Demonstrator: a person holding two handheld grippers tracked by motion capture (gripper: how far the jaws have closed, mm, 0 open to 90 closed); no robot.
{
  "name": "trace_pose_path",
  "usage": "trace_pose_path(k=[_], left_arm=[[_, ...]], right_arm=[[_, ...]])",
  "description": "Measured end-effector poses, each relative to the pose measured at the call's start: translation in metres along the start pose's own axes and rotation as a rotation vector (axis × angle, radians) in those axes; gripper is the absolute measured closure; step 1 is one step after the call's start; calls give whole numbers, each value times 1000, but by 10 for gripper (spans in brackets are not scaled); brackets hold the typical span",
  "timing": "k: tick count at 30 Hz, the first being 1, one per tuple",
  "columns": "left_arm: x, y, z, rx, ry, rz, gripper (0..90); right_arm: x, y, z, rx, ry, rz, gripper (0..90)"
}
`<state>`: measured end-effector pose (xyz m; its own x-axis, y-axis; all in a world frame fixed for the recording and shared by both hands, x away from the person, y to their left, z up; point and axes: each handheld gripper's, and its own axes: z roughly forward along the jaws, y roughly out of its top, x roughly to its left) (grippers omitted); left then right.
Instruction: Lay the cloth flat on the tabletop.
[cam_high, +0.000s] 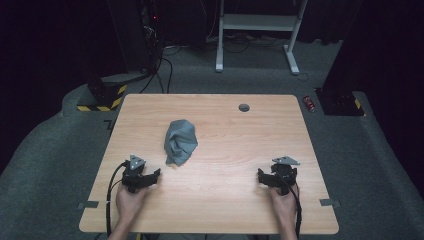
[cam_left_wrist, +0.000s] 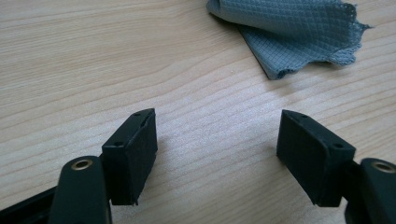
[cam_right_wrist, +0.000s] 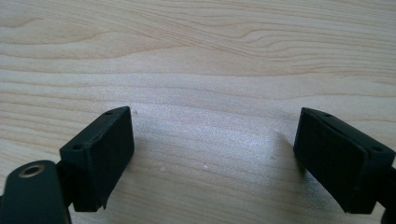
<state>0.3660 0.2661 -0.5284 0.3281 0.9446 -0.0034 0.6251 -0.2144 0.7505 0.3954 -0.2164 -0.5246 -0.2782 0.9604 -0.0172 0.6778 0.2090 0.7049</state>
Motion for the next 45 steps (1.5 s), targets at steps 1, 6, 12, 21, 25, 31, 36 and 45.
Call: trace_pose_path(k=[1, 6, 12, 21, 25, 31, 36, 45], left_arm=[[0, 0, 0, 0, 0, 0, 290], [0, 0, 0, 2, 1, 4, 284], [0, 0, 0, 0, 4, 0, 283], [-2, 1, 2, 2, 5, -4, 273], [-4, 2, 2, 2, -5, 1, 287], [-6, 2, 2, -8, -34, -2, 311], [-8, 4, 0, -21, -60, -8, 315], [-14, 14, -4, -50, -103, -5, 319]], right_arm=[[0, 0, 0, 0, 0, 0, 119], [0, 0, 0, 0, 0, 0, 119], [0, 0, 0, -1, 1, -1, 122], [0, 0, 0, -2, 4, -2, 129], [0, 0, 0, -2, 4, -2, 129], [0, 0, 0, -3, 4, -5, 130], [0, 0, 0, -4, 3, -5, 132], [0, 0, -1, -4, 4, -5, 134]])
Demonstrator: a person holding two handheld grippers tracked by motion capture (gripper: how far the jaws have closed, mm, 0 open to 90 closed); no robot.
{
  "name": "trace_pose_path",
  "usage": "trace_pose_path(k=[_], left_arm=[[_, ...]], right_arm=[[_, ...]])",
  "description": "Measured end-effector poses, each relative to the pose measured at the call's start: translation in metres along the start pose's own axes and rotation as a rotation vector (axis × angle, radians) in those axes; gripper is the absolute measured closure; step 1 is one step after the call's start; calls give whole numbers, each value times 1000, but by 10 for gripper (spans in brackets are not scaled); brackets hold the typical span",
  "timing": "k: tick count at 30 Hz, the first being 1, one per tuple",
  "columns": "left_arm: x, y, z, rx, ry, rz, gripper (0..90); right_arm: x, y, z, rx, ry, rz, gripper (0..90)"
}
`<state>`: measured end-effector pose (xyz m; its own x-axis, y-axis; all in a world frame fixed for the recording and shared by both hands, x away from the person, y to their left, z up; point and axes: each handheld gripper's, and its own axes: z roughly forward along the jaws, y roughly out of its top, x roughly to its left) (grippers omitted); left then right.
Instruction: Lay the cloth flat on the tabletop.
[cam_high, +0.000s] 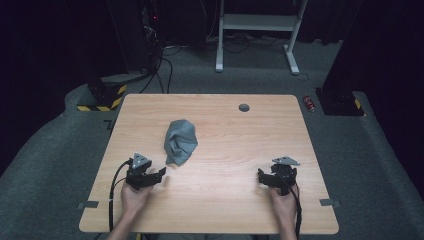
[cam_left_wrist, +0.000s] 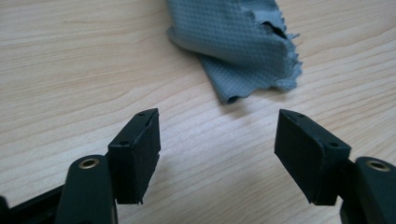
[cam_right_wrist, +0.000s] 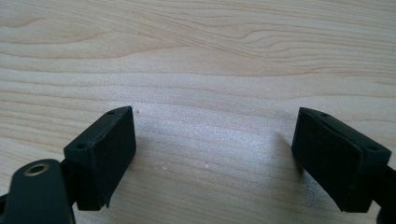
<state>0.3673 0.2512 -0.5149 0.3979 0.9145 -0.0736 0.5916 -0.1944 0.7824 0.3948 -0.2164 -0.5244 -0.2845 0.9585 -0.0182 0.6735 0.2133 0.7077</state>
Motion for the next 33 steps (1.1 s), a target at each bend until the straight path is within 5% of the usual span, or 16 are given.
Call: trace_pose_path(k=[17, 29, 33], left_arm=[[-17, 33, 3, -30, -41, 53, 336], [-20, 56, 32, 13, 24, 97, 351], [-14, 58, 42, 42, 47, 68, 363]], right_arm=[[0, 0, 0, -3, 2, -4, 143], [1, 0, -1, -2, 1, -2, 146], [1, 0, -1, -2, 1, 0, 147]])
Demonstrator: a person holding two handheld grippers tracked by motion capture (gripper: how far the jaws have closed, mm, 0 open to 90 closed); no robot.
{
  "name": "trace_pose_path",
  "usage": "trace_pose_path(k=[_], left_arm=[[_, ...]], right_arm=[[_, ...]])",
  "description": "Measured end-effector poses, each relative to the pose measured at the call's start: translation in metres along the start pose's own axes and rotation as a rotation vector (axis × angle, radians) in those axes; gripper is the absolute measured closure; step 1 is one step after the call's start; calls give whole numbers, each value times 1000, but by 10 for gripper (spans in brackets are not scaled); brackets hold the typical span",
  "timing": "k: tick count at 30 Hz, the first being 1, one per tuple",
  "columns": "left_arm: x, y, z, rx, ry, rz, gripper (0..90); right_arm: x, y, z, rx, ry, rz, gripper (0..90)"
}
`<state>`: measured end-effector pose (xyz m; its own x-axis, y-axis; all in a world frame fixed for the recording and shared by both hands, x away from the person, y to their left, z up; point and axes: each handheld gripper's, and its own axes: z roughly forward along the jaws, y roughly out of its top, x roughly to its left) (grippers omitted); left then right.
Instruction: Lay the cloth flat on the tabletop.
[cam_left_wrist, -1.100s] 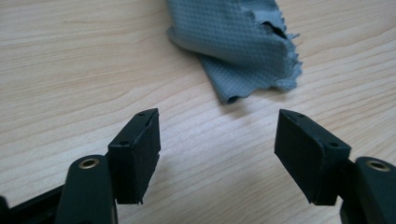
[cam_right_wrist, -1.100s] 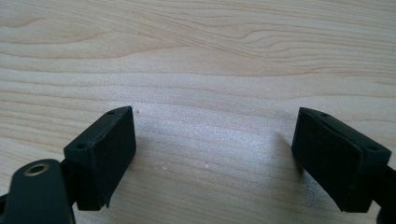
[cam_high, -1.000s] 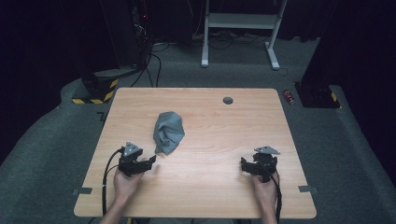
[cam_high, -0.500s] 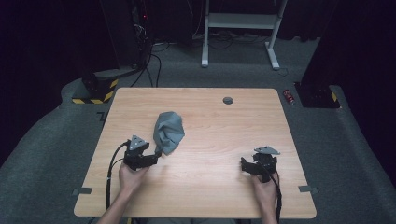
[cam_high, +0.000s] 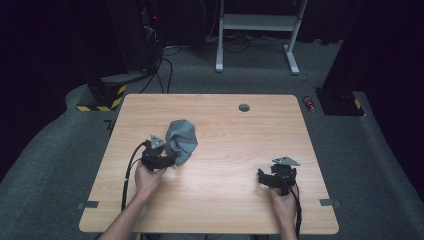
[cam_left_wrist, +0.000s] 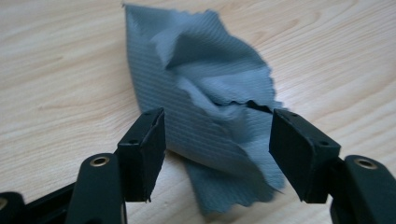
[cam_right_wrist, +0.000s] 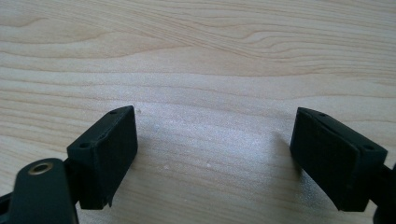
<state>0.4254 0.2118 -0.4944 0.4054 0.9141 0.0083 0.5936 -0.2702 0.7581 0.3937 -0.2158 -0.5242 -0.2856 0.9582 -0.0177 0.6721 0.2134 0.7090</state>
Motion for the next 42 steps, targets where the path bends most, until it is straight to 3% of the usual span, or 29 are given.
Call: trace_pose_path(k=[5, 9, 12, 16, 20, 28, 36, 42], left_arm=[[0, 6, 11, 19, 6, 12, 389], [3, 7, 22, 39, 2, -25, 422], [3, 8, 27, 53, 5, -19, 468], [1, 9, 30, 68, 10, 2, 547], [3, 10, 31, 80, -4, -2, 640], [5, 10, 29, 59, -31, -4, 809], [-1, 11, 24, 41, -113, -9, 841], [-15, 10, 20, 38, -160, 28, 844]], right_arm=[[0, 0, 0, 0, 0, 1, 146], [0, 0, 0, 0, 0, 1, 147], [0, 0, 0, 0, 0, 1, 147], [0, 0, 0, 0, 0, 1, 147], [0, 0, 0, 0, 0, 1, 147], [0, 0, 0, 1, 1, 1, 146], [0, 0, 0, 1, 1, 1, 147], [0, 0, 0, 1, 1, 3, 147]])
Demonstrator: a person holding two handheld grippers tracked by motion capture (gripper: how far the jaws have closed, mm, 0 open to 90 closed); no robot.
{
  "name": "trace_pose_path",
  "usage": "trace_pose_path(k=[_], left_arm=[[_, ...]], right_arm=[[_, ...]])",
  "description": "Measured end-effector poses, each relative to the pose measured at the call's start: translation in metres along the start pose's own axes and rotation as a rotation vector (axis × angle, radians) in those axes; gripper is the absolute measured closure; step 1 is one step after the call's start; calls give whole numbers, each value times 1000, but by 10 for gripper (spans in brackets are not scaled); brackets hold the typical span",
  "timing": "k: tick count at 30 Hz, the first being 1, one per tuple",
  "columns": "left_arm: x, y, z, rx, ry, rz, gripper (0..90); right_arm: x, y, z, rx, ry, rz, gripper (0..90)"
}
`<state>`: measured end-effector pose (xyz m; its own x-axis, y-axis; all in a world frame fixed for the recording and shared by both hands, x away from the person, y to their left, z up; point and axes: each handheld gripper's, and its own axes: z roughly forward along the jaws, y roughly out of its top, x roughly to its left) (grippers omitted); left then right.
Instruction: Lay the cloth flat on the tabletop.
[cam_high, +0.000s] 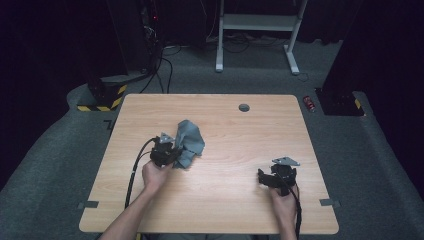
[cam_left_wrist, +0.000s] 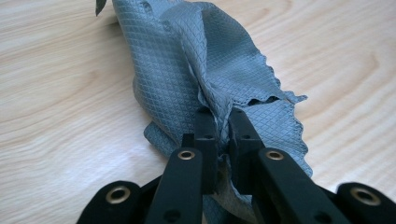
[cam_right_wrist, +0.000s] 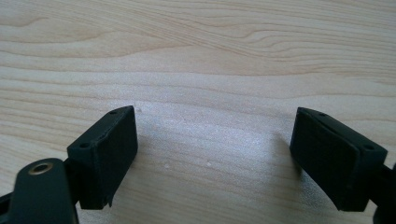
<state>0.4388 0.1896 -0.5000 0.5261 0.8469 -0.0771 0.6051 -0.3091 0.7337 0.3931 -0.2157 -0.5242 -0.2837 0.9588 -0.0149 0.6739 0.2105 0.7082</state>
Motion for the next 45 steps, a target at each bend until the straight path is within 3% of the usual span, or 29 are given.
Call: trace_pose_path(k=[10, 14, 24, 39, 42, 44, 45], left_arm=[[-25, -2, 0, 0, -66, 46, 843], [-39, 0, 2, 0, -96, 82, 842], [-63, 4, 7, -6, -156, 98, 838], [-94, 9, 24, -4, -197, 101, 832], [-95, 9, 24, -1, -203, 98, 799], [-95, 8, 22, -9, -199, 100, 684], [-95, 8, 20, -15, -195, 101, 684]], right_arm=[[0, 0, 0, 0, 0, 0, 146], [0, 0, 0, 0, 0, 1, 146], [0, 0, 0, 0, 0, 0, 146], [0, 0, 0, -1, 0, 0, 147], [0, 0, 0, -1, -1, 0, 147], [0, 0, 0, -4, 3, -7, 157], [0, 0, 0, -4, 3, -7, 157]])
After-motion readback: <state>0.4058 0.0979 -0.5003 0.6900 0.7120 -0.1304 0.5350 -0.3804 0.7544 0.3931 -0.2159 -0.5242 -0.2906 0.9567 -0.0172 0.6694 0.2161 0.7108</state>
